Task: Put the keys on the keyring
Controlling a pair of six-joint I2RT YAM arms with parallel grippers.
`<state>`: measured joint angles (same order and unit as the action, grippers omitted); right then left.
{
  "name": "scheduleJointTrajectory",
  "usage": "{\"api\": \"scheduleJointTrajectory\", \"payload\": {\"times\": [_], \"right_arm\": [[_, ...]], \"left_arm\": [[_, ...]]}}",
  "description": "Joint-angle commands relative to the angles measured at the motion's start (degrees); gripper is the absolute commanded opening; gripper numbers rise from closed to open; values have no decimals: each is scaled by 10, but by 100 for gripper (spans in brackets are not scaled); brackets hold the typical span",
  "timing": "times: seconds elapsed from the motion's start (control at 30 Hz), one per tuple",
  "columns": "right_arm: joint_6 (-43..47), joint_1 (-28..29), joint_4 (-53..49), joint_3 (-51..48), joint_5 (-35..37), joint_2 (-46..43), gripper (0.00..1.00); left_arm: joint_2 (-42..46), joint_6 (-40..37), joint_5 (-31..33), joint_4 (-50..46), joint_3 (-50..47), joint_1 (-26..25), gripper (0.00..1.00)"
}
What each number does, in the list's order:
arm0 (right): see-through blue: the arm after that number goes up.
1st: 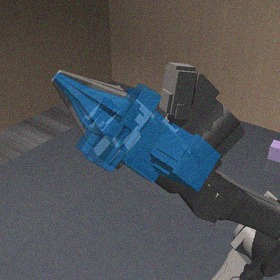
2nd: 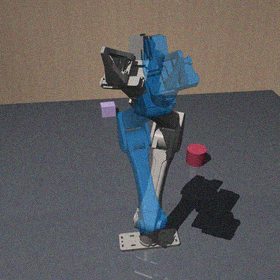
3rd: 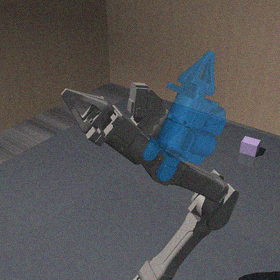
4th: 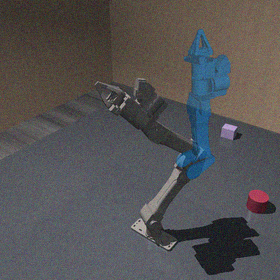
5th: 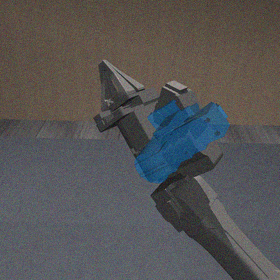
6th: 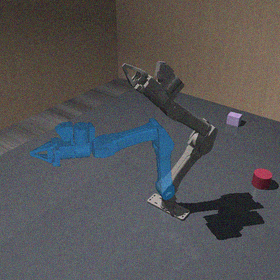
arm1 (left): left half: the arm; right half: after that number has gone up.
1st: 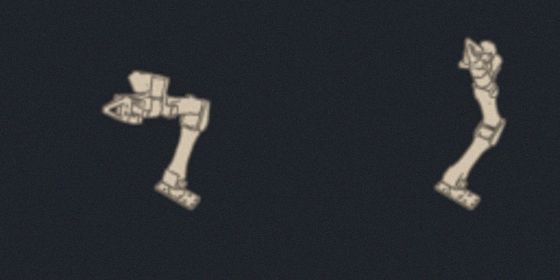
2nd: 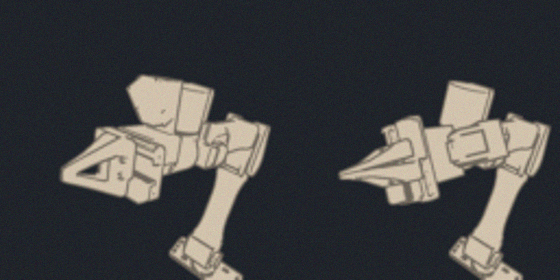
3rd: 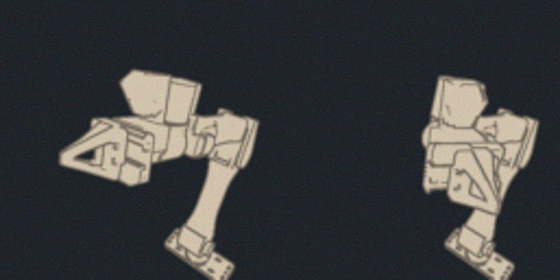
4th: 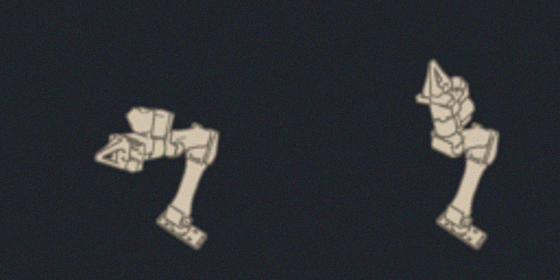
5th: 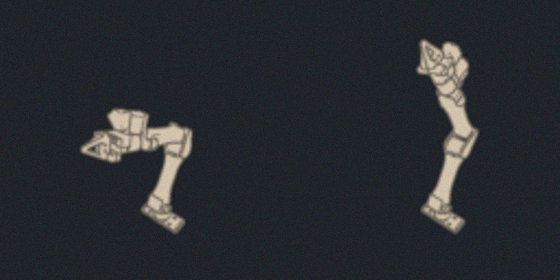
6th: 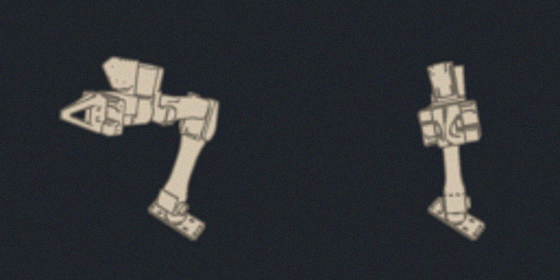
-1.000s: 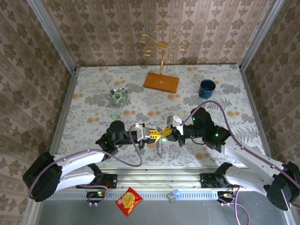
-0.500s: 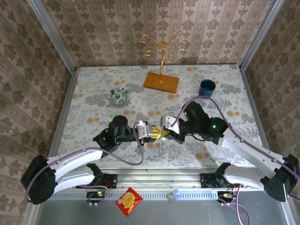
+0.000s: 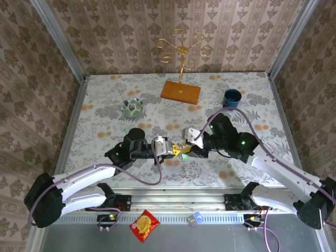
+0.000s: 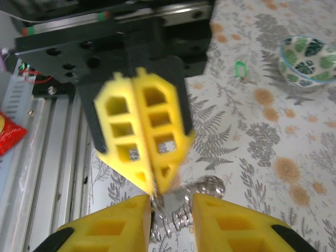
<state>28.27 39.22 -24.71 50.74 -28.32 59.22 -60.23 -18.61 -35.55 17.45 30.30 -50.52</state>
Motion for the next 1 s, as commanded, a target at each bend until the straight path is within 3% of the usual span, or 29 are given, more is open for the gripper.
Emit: {"api": "scheduleJointTrajectory", "payload": {"times": [0.0, 0.3, 0.77, 0.97], "right_arm": [[-53, -16, 57, -34, -40, -22, 28], [-80, -15, 98, -70, -78, -22, 28], [-79, -13, 126, -63, -96, 9, 20], [-73, -12, 119, -54, -105, 16, 1]], "left_arm": [[14, 17, -7, 62, -19, 1, 0], [12, 43, -9, 128, -45, 2, 0], [-3, 71, -39, 180, -55, 2, 0], [-1, 74, -33, 175, -56, 3, 0]]}}
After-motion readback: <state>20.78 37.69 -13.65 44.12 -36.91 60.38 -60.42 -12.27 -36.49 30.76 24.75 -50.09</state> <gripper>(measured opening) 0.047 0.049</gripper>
